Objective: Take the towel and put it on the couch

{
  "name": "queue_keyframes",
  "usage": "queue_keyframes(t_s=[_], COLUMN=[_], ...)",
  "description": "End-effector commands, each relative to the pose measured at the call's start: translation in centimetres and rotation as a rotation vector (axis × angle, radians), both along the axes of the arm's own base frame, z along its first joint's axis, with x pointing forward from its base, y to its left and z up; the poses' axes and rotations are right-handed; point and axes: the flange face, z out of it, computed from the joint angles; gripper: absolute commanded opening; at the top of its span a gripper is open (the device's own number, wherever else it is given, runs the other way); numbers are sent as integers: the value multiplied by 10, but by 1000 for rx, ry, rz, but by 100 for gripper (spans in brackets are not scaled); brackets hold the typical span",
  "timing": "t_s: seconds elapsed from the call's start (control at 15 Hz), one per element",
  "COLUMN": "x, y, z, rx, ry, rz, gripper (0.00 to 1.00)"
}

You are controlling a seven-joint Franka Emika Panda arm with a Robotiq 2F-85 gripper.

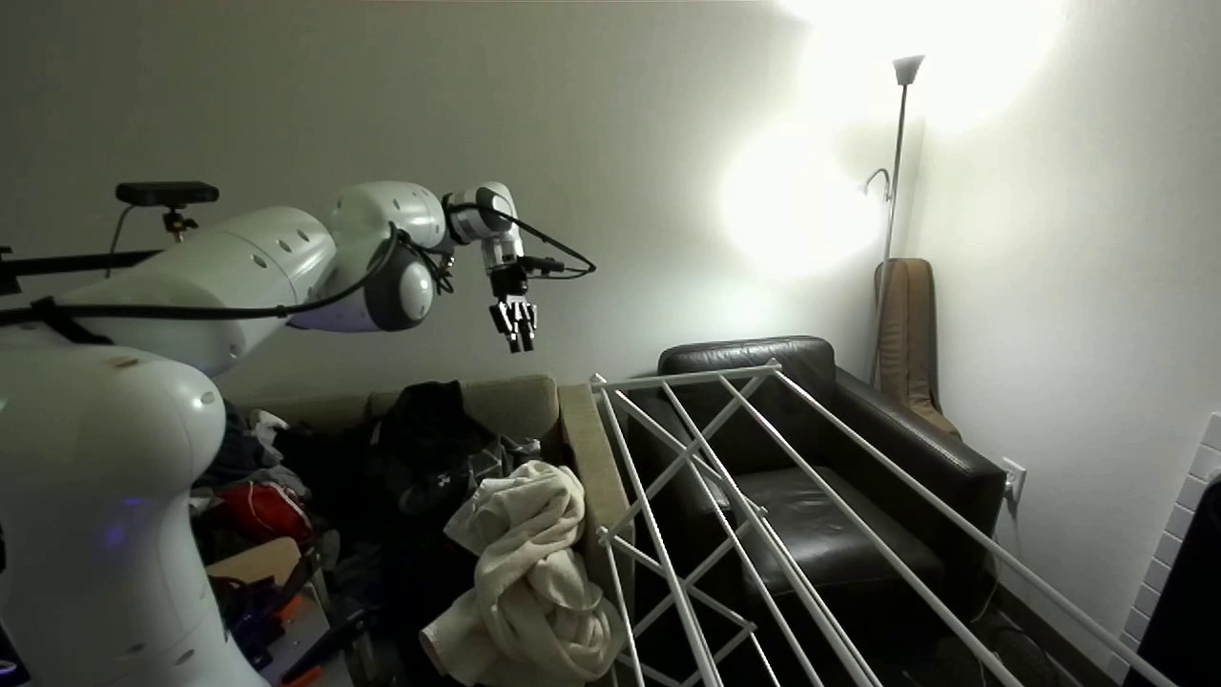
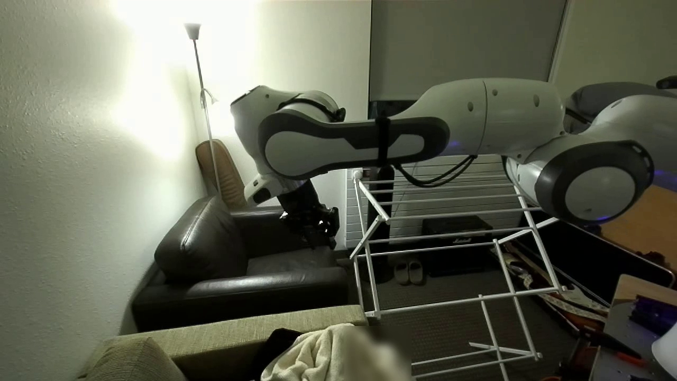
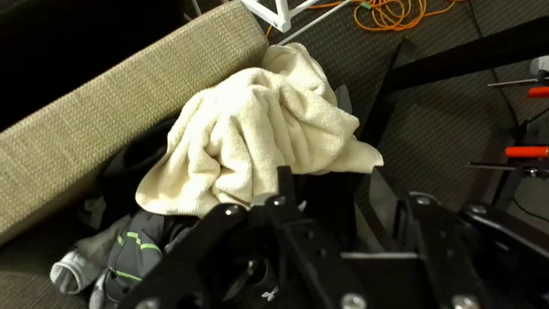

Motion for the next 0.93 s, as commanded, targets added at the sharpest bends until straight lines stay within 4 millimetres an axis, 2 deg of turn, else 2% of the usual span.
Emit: queue_keyframes(t_s=[0.0,0.13,0.27,0.6,0.67,0.87], x=[19,29,39,56,56,61], y=[-33,-52,-71,-108,-100,-112], z=[10,7,3,-1,-3,-4], rx=[11,19,37,89,76,88], ry=[-24,-25,-15,14,-15,-7], rz=[-175,-284,-386,-640,-547,-607], gripper=[82,95,100,100,100,100])
